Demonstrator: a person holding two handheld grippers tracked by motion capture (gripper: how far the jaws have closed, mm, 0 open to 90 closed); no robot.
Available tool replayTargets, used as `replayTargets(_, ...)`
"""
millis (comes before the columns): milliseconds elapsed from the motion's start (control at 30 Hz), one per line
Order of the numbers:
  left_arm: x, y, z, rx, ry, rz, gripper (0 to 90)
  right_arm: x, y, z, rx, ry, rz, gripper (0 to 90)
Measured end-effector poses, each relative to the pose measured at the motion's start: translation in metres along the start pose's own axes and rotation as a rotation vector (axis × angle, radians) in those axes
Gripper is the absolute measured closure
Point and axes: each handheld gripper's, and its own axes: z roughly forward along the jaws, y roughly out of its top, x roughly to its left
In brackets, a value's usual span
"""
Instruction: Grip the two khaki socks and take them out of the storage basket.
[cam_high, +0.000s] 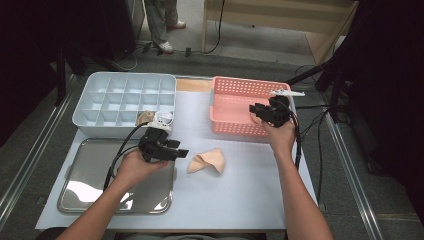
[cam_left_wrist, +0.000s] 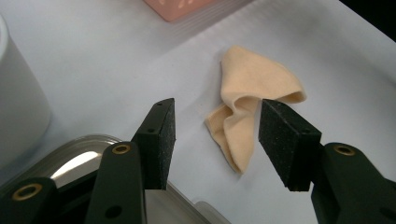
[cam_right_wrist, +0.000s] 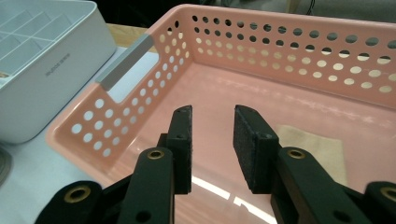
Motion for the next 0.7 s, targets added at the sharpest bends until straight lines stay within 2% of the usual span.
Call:
replayTargets(100,-0.001,0.0,0.001,0.011,0.016,0.018,47.3,-0.005,0.003,0.005,-0.003,-0.019,0.001,69.5)
replayTargets(300,-0.002,0.0,0.001,0.008,0.015,0.018,47.3,-0.015,0.008,0.016,-0.006,-0.05,0.022,71.7)
replayTargets(567,-0.002,-0.001,0.001,0.008,0.014,0.021,47.3,-0.025,0.012,0.029,0.039,-0.102,0.019,72.3)
replayTargets(667,-0.002,-0.001,0.002,0.01,0.012,0.023,47.3,-0.026,0.012,0.035,0.054,-0.137,0.002,70.8)
replayTargets(700,-0.003,-0.001,0.002,0.01,0.012,0.024,47.3,-0.028,0.012,0.037,0.076,-0.159,-0.005,70.4)
